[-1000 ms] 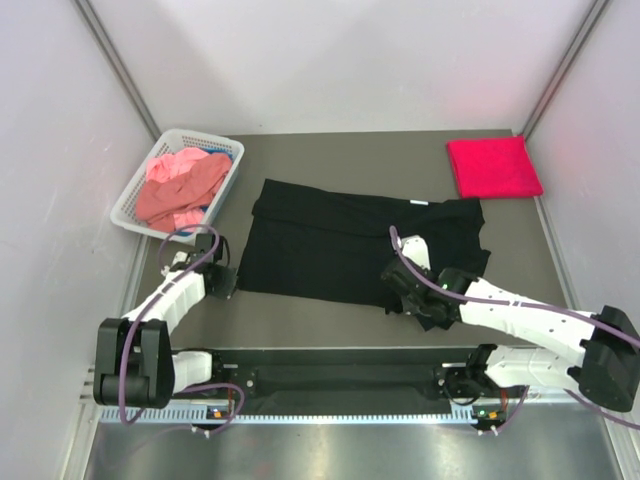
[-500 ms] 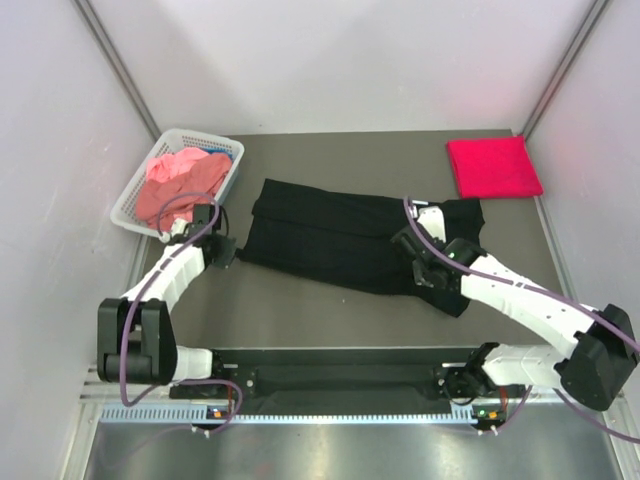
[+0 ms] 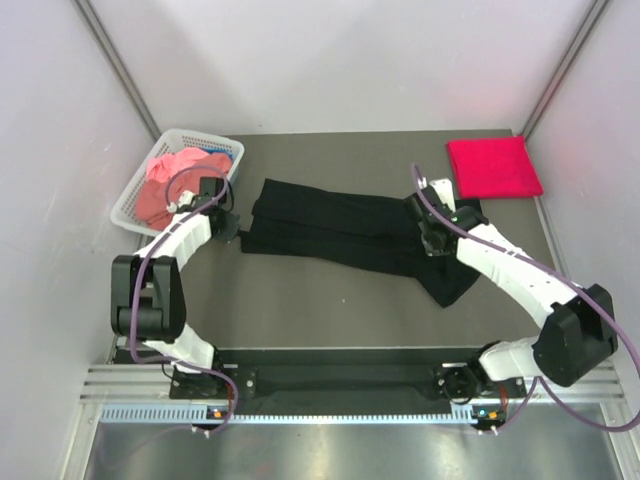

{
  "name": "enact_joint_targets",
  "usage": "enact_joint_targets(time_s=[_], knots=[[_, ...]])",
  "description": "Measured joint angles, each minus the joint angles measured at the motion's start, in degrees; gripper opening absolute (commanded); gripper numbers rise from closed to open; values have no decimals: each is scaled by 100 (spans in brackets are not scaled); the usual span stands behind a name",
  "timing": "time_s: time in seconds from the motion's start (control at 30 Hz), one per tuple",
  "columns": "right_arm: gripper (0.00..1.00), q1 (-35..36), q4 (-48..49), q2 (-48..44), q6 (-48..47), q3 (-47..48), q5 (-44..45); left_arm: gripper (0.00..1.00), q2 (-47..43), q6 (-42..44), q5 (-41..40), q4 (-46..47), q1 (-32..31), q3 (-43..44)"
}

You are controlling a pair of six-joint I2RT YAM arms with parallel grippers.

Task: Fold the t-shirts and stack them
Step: Fold the tshirt

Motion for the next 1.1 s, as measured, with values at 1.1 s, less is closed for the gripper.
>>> enact_joint_targets(time_s=[1.1], knots=[[0,-511,140,1722,-1792,1176,-63,34,1609,1974,-387,-1038,-511,2321]])
